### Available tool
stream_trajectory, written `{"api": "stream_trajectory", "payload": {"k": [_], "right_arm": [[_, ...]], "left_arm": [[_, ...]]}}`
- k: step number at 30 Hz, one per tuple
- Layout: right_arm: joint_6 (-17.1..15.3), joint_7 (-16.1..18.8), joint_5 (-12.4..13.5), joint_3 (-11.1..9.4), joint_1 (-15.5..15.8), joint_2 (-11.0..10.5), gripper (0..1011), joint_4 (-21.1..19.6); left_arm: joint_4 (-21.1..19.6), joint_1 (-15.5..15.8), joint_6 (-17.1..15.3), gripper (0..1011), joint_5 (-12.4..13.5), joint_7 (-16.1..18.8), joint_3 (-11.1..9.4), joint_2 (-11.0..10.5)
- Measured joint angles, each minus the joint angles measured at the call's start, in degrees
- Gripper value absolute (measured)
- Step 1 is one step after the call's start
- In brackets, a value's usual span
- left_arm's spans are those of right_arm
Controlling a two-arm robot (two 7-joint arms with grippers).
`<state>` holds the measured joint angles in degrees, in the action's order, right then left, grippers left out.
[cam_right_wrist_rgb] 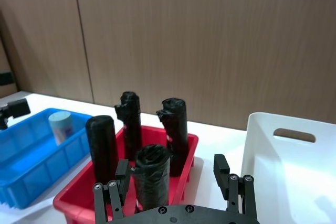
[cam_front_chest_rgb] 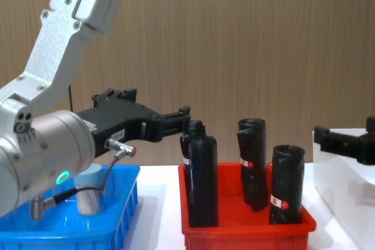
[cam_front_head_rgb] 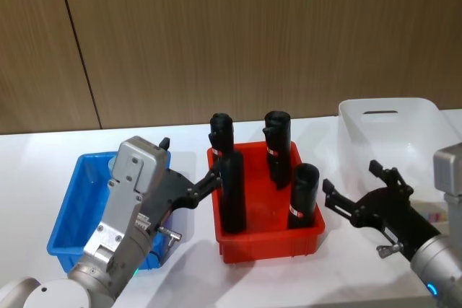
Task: Pick the cotton swabs from the blue box and place them into the white box.
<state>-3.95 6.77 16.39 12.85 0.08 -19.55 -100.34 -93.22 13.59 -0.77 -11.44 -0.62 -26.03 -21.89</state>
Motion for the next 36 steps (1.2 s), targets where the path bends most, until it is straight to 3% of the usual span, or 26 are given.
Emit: {"api": "stream_trajectory", "payload": {"k": [13, 23, 36], "right_arm": [[-3.4, 7.0, -1.3, 0.3, -2.9, 0.2, 1001, 3.6], [-5.4, 11.5, -2.3, 1.1, -7.1, 1.9, 1001, 8.8], [-6.4, 13.8, -4.0, 1.7, -11.8, 4.1, 1002, 14.6]], "left_arm": [[0.0, 0.0, 0.0, 1004, 0.0, 0.0, 0.0, 0.0], [0.1, 0.0, 0.0, 1004, 0.0, 0.0, 0.0, 0.0], [0.1, 0.0, 0.0, 1004, 0.0, 0.0, 0.0, 0.0]]}}
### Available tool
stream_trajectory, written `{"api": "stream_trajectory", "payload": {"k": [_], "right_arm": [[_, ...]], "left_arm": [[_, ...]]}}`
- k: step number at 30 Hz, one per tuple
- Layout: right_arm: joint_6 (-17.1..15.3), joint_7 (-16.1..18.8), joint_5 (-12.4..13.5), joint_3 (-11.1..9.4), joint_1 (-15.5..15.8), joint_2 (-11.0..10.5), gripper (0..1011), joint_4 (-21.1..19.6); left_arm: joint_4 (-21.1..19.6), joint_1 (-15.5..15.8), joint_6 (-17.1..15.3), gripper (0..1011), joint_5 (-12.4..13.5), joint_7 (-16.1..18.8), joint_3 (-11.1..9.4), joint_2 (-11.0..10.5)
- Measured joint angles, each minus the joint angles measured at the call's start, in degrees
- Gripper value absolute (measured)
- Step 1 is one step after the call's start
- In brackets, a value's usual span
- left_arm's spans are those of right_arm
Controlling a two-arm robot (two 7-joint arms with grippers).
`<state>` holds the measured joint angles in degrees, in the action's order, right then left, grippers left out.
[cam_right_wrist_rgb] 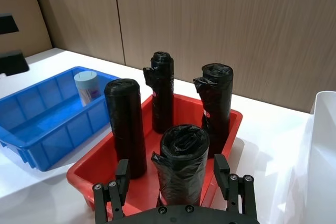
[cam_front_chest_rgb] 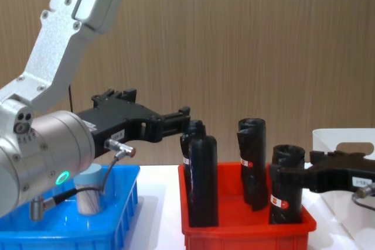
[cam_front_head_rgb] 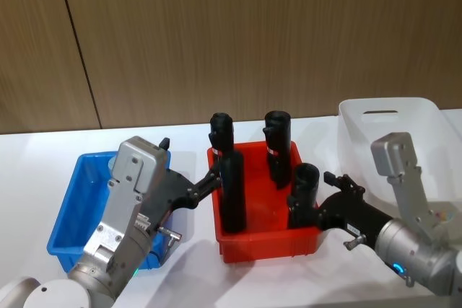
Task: Pick the cotton swabs from the blue box and place them into the white box.
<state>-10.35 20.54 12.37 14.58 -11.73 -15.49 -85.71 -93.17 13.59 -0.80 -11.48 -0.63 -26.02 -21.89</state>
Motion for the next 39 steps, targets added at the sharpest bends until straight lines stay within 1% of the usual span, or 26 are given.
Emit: {"api": "stream_trajectory", "payload": {"k": [12, 17, 22, 23, 25, 29, 30, 31, 32, 36, 39], "right_arm": [[-0.3, 1.2, -1.4, 0.6, -3.7, 1.7, 1001, 4.8], [-0.4, 1.7, -1.8, 0.8, -4.7, 2.2, 996, 6.1], [-0.4, 1.9, -2.2, 1.0, -5.7, 2.6, 885, 7.2], [-0.4, 1.9, -2.3, 1.0, -5.9, 2.7, 835, 7.5], [-0.4, 2.0, -2.3, 1.1, -6.1, 2.8, 802, 7.6], [-0.5, 2.0, -2.4, 1.2, -6.4, 3.0, 679, 7.8], [-0.6, 2.1, -2.4, 1.2, -6.4, 3.0, 630, 7.8], [-0.6, 2.1, -2.4, 1.2, -6.4, 3.0, 610, 7.8], [-0.7, 2.1, -2.4, 1.2, -6.4, 3.0, 548, 7.6], [-0.9, 2.2, -2.2, 1.3, -6.3, 3.0, 499, 6.6], [-1.0, 2.2, -2.1, 1.3, -6.2, 2.9, 482, 5.8]], "left_arm": [[0.0, 0.0, 0.0, 1004, 0.0, 0.0, 0.0, 0.0], [0.0, 0.0, 0.0, 1004, 0.0, 0.0, 0.0, 0.0], [0.0, 0.0, 0.0, 1004, 0.0, 0.0, 0.0, 0.0], [0.0, 0.0, 0.0, 1004, 0.0, 0.0, 0.0, 0.0], [0.0, 0.0, 0.0, 1004, 0.0, 0.0, 0.0, 0.0], [0.0, 0.0, 0.0, 1004, 0.0, 0.0, 0.0, 0.0], [0.0, 0.0, 0.0, 1004, 0.0, 0.0, 0.0, 0.0], [0.0, 0.0, 0.0, 1004, 0.0, 0.0, 0.0, 0.0], [0.0, 0.0, 0.0, 1004, 0.0, 0.0, 0.0, 0.0], [0.0, 0.0, 0.0, 1004, 0.0, 0.0, 0.0, 0.0], [0.0, 0.0, 0.0, 1004, 0.0, 0.0, 0.0, 0.0]]}}
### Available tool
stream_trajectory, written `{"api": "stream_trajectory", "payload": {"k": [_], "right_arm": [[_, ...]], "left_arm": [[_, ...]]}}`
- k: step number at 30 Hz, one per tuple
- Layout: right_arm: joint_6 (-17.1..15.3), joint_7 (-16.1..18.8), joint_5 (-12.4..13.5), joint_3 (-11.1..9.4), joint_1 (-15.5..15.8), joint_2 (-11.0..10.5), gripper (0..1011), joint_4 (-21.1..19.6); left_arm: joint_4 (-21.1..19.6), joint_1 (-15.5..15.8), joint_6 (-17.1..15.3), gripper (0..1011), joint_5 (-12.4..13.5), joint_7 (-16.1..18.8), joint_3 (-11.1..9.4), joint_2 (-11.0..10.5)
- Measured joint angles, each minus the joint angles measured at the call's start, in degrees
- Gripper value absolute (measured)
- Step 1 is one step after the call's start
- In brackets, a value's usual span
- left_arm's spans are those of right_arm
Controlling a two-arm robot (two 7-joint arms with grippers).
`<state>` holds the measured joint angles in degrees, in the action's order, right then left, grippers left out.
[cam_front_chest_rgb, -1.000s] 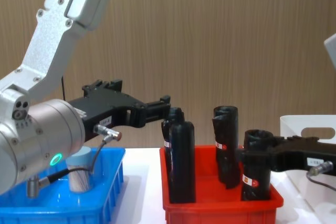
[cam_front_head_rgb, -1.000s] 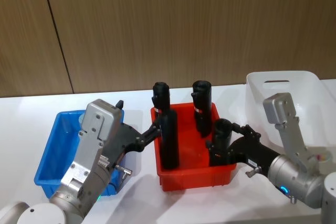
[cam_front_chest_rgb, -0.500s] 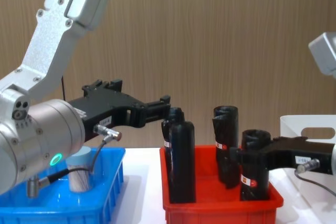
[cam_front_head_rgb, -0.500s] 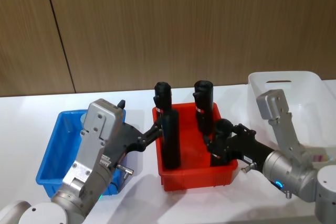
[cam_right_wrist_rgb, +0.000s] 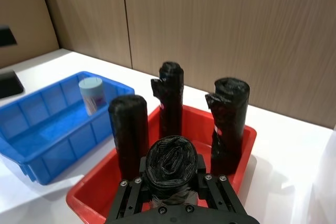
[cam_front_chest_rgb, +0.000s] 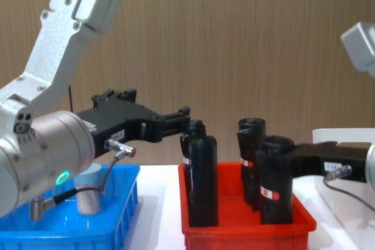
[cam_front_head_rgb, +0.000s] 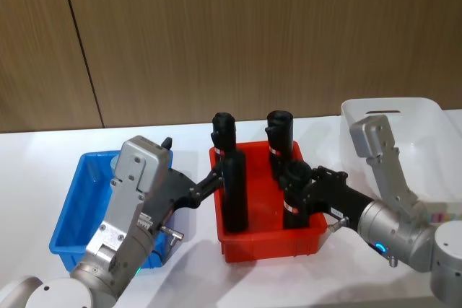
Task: Pick the cotton swabs from the blue box and place them into the white box.
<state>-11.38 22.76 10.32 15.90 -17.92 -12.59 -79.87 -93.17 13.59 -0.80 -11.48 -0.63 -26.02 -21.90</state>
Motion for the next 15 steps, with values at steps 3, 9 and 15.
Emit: {"api": "stream_trajectory", "payload": {"k": [3, 9, 15], "right_arm": [[-0.1, -0.1, 0.4, 0.0, 0.3, -0.2, 458, -1.7], [-0.1, -0.7, 0.9, -0.4, 0.5, -0.6, 427, -4.7], [-0.3, -2.5, 1.6, -1.6, 0.2, -1.5, 391, -8.6]], "left_arm": [[0.0, 0.0, 0.0, 1004, 0.0, 0.0, 0.0, 0.0], [0.0, 0.0, 0.0, 1004, 0.0, 0.0, 0.0, 0.0], [0.0, 0.0, 0.0, 1004, 0.0, 0.0, 0.0, 0.0]]}}
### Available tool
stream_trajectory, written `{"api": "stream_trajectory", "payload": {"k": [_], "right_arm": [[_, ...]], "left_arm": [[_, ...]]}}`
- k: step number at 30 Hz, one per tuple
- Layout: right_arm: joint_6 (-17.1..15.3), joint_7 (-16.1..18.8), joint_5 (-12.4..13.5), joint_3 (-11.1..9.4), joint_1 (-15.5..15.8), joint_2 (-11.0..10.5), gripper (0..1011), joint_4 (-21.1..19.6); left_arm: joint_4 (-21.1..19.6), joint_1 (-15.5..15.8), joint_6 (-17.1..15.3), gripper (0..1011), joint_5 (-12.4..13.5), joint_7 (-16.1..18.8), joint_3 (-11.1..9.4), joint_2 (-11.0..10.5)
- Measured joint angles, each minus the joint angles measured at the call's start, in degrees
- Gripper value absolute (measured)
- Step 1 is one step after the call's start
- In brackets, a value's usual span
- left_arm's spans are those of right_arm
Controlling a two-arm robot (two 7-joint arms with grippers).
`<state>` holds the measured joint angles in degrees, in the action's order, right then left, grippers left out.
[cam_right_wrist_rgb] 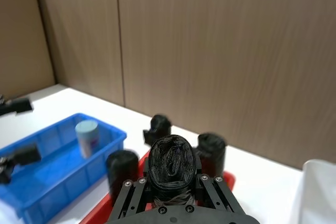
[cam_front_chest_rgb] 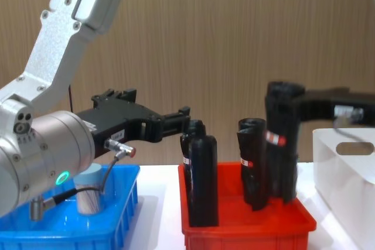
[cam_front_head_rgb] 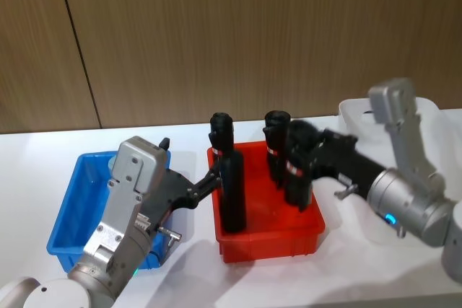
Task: Pick the cotton swabs from the blue box and place them into the white box.
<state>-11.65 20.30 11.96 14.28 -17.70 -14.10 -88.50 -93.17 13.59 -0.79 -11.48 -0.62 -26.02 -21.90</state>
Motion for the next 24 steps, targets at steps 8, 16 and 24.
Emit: {"api": "stream_trajectory", "payload": {"k": [8, 16, 24], "right_arm": [[-0.3, -3.0, 0.8, -1.8, -1.1, -1.1, 360, -2.5], [-0.4, -6.7, 0.3, -3.7, -2.5, -2.2, 360, -2.8], [0.3, -10.0, -1.1, -5.4, -4.5, -3.2, 360, -0.1]], "left_arm": [[0.0, 0.0, 0.0, 1004, 0.0, 0.0, 0.0, 0.0], [0.0, 0.0, 0.0, 1004, 0.0, 0.0, 0.0, 0.0], [0.0, 0.0, 0.0, 1004, 0.0, 0.0, 0.0, 0.0]]}}
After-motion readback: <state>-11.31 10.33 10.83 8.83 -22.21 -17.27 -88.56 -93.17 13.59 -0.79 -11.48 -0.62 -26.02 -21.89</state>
